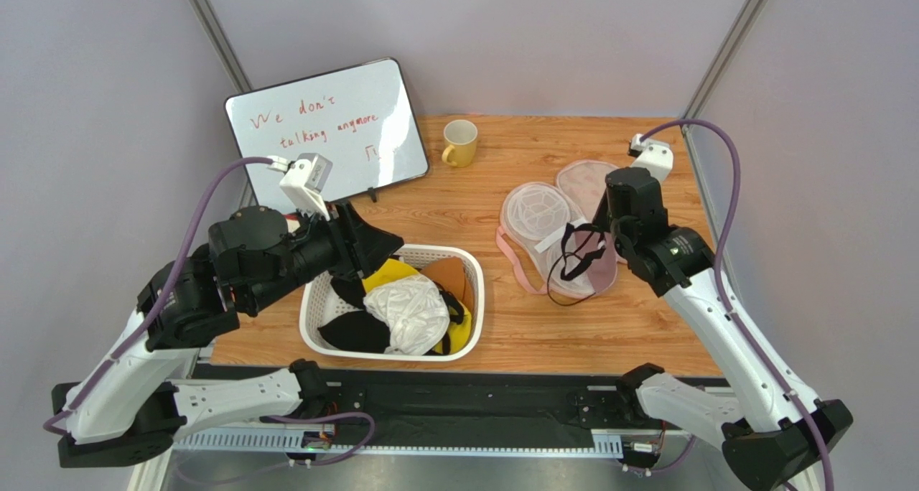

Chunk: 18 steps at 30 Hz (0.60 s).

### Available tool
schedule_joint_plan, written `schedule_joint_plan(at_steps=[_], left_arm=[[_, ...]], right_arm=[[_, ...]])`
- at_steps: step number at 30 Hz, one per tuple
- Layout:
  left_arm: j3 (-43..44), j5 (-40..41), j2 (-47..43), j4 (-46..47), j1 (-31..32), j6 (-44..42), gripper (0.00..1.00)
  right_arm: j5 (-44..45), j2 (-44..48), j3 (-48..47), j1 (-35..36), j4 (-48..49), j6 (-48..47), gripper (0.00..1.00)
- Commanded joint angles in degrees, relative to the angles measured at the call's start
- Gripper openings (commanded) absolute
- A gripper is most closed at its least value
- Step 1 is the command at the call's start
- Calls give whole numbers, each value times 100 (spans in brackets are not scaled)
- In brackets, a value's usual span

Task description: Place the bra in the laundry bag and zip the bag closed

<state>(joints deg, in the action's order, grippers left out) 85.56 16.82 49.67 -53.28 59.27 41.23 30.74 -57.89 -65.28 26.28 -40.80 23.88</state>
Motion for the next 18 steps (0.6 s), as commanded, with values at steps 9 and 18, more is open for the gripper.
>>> schedule_joint_plan(at_steps=[9, 18], left_arm=[[-136, -153, 16, 256, 6, -142, 49], [-145, -153, 25, 247, 15, -177, 49]], right_arm=[[55, -266, 50, -123, 309, -67, 0], [1082, -548, -644, -220, 11, -498, 0]])
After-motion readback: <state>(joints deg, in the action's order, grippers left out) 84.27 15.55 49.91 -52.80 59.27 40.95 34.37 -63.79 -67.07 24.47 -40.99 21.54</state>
